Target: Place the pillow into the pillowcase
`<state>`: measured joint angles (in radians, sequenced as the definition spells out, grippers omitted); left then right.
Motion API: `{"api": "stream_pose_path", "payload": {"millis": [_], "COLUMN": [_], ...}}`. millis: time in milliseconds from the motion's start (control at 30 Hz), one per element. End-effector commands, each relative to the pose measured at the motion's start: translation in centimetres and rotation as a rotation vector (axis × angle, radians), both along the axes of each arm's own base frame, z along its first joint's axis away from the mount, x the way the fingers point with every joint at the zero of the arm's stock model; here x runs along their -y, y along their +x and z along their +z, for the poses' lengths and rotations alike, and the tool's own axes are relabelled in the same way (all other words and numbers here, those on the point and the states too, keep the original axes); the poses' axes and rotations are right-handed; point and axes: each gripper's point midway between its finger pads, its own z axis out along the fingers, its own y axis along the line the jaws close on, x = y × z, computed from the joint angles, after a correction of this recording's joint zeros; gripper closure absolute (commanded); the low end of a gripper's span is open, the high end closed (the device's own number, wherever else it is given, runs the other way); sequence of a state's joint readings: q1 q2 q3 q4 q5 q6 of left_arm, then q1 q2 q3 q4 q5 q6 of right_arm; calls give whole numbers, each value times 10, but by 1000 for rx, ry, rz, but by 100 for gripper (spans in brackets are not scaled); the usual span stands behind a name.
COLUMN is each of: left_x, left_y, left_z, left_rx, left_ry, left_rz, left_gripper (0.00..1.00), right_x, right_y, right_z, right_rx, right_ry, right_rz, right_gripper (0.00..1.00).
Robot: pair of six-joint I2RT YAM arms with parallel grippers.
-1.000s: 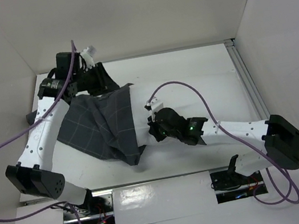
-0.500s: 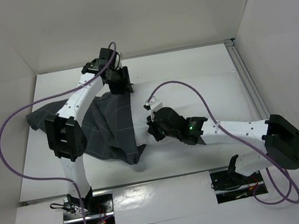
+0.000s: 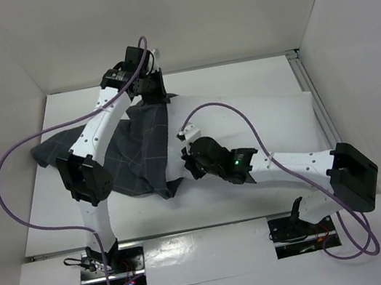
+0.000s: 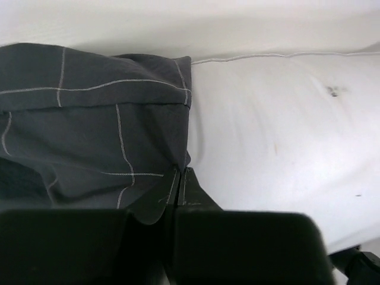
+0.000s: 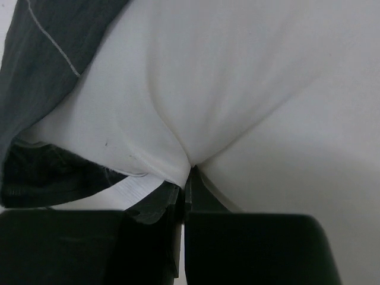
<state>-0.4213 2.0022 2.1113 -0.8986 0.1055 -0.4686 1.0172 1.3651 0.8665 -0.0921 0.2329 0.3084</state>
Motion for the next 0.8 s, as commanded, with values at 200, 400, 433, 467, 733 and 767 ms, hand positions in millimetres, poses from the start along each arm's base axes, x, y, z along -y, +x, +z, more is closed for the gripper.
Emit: {"api": "stream_pose_path", "payload": {"millis": [200, 400, 433, 467, 733, 767], "left_x": [26, 26, 26, 26, 9, 3], "left_y": [1, 9, 10, 13, 26, 23], "left_z": [56, 31, 26, 25, 6, 0], "left_rx": [133, 91, 83, 86, 81, 68], "left_ry": [-108, -67, -63, -57, 41, 61], "left_rz": [-64, -55, -55, -49, 33, 60], "left_gripper": [86, 63, 63, 63, 94, 82], "right_x": [-13, -5, -5, -3, -2, -2], "right_y": [-2, -3, -3, -4, -2, -2], "right_z": [6, 9, 9, 10, 18, 18], "right_rx": [20, 29, 29, 31, 56, 56], "right_ry": [8, 1, 1, 3, 5, 5], "right_rz": [19, 3, 3, 3, 5, 5], "right_gripper": [100, 100, 100, 100, 100, 100]}}
